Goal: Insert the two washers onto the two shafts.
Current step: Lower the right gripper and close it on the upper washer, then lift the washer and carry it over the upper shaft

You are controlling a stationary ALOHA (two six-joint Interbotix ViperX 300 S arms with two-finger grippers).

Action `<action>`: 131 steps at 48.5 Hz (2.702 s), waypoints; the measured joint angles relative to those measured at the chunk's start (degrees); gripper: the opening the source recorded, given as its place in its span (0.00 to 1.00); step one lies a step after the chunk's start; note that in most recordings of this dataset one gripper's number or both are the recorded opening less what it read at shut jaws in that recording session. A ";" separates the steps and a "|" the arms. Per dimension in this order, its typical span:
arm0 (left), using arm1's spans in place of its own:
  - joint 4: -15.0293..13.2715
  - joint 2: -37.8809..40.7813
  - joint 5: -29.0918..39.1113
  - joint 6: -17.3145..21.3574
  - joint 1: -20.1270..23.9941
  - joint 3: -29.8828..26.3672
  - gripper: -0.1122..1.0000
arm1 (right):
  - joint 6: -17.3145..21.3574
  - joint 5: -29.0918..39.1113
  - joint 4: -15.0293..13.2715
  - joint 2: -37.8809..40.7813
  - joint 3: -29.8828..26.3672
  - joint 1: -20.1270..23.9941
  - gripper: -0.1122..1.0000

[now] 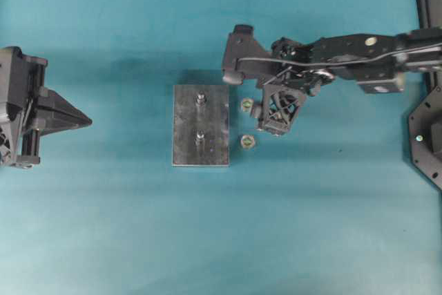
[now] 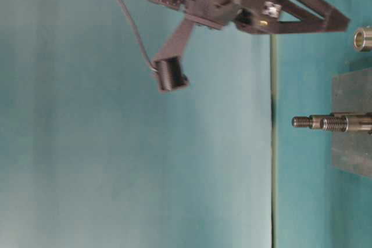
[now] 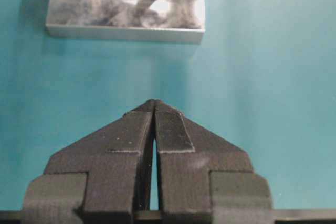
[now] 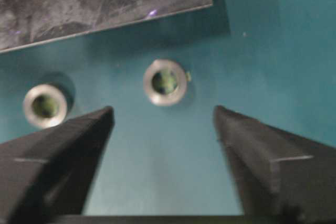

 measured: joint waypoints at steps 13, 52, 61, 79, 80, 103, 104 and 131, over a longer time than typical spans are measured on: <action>0.00 0.00 0.09 0.00 0.00 0.00 0.10 | -0.35 -2.90 -0.09 3.16 -1.05 -0.18 0.85; 0.00 -0.09 0.00 -0.18 0.00 0.09 0.10 | -0.79 -1.93 0.09 6.59 -2.46 -0.26 0.59; 0.00 -0.09 -0.09 -0.18 0.00 0.09 0.10 | -0.79 -0.79 0.00 6.59 -2.72 -0.09 0.39; 0.00 -0.09 -0.70 -0.18 0.09 0.09 0.10 | -0.70 2.81 -0.79 5.98 -4.13 -0.09 0.39; 0.09 -0.09 -0.70 -0.18 0.00 0.09 0.10 | -0.70 3.52 -0.88 5.71 -4.57 -0.09 0.39; 0.00 -0.09 -1.32 -0.53 0.00 0.18 0.10 | -0.70 11.69 -3.43 3.16 -17.75 1.85 0.39; 0.00 -0.09 -1.32 -0.53 0.00 0.18 0.10 | -0.79 11.78 -3.43 3.25 -18.19 1.85 0.39; 0.00 -1.76 -1.41 -2.02 0.00 1.41 0.10 | -0.79 12.39 -3.43 7.65 -23.03 2.90 0.39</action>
